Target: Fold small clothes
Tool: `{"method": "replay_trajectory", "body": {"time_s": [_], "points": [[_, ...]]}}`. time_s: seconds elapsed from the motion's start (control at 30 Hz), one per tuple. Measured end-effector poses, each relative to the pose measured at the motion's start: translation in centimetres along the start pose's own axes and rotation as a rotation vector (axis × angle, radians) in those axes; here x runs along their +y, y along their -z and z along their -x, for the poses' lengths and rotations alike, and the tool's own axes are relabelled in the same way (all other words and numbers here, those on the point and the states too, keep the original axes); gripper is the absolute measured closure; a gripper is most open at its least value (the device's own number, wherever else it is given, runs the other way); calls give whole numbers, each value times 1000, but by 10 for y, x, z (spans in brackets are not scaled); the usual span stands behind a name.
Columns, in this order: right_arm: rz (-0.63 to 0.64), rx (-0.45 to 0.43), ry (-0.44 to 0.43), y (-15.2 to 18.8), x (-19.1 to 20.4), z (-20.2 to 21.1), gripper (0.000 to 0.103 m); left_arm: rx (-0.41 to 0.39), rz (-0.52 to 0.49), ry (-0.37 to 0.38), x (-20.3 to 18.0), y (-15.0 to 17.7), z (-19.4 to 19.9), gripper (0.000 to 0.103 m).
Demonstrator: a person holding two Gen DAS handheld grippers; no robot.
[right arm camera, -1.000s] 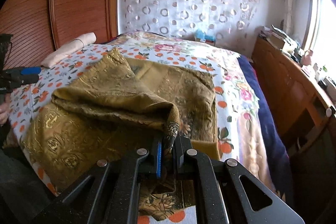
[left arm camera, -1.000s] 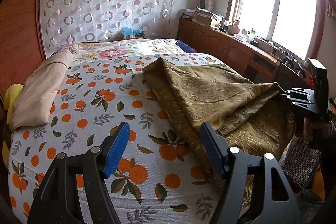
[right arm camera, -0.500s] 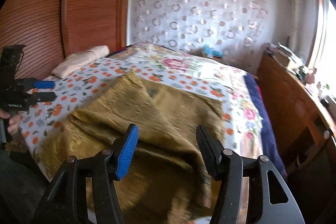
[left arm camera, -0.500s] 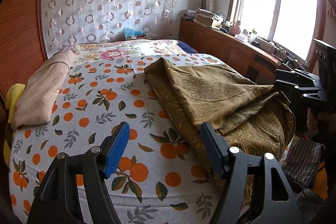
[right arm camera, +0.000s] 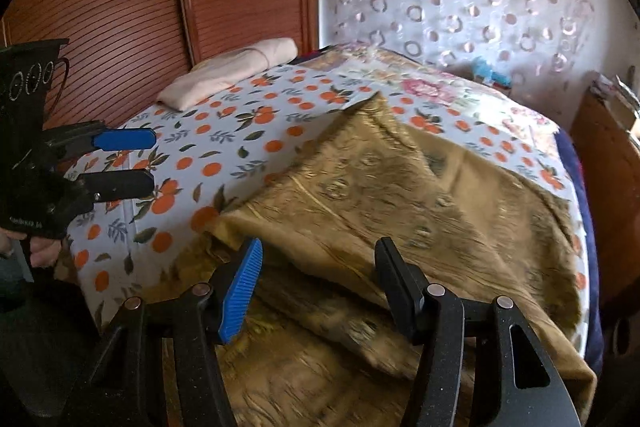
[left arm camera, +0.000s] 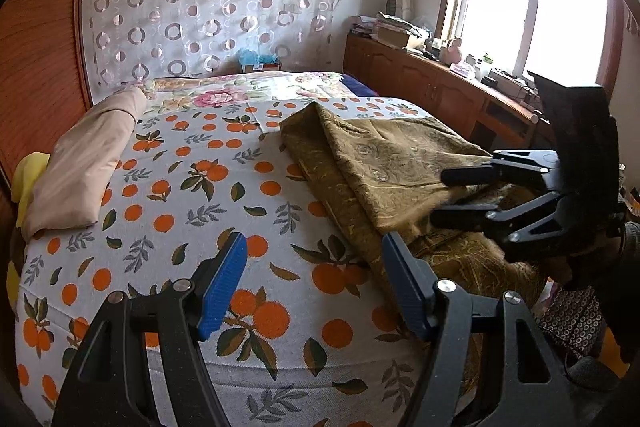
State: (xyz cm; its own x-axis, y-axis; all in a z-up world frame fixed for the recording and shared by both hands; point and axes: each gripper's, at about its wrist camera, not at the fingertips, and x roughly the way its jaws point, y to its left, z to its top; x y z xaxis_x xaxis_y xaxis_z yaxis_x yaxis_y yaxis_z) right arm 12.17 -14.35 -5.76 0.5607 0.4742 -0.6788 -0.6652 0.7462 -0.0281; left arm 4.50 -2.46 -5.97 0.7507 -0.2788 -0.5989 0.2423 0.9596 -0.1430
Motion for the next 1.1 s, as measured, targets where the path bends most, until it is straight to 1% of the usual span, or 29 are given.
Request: {"method": "replay_trajectory", "body": {"time_s": [0.1, 0.27, 0.4, 0.53, 0.67, 0.73, 0.77, 0.8, 0.83, 0.9, 0.97, 1.03, 1.1], "points": [[12, 16, -30, -5, 6, -10, 42, 1, 8, 0, 2, 1, 0, 33], [40, 40, -53, -7, 22, -24, 42, 2, 14, -3, 5, 3, 1, 33], [65, 74, -66, -7, 30, -32, 42, 1, 16, -1, 6, 3, 1, 33], [87, 112, -57, -7, 33, -44, 42, 4, 14, -2, 6, 3, 1, 33], [73, 115, -69, -9, 31, -54, 42, 6, 14, -1, 6, 3, 1, 33], [46, 108, -91, -9, 28, -55, 42, 6, 15, 0, 6, 3, 1, 33], [32, 100, -101, -9, 25, -55, 49, 7, 14, 0, 6, 3, 1, 33], [25, 94, -97, -10, 23, -53, 67, 6, 13, -1, 6, 3, 1, 33], [20, 93, -92, -9, 21, -53, 76, 6, 13, 0, 6, 3, 1, 33], [2, 87, -120, -11, 16, -50, 93, 5, 14, 0, 6, 3, 1, 33], [-15, 60, -103, -14, 9, -42, 96, 5, 11, 1, 6, 3, 2, 33], [-44, 6, -84, -21, -4, -27, 96, 5, 10, 1, 6, 4, 1, 33], [-68, -43, -46, -30, -21, -11, 96, 5, 11, 2, 6, 4, 1, 33]]}}
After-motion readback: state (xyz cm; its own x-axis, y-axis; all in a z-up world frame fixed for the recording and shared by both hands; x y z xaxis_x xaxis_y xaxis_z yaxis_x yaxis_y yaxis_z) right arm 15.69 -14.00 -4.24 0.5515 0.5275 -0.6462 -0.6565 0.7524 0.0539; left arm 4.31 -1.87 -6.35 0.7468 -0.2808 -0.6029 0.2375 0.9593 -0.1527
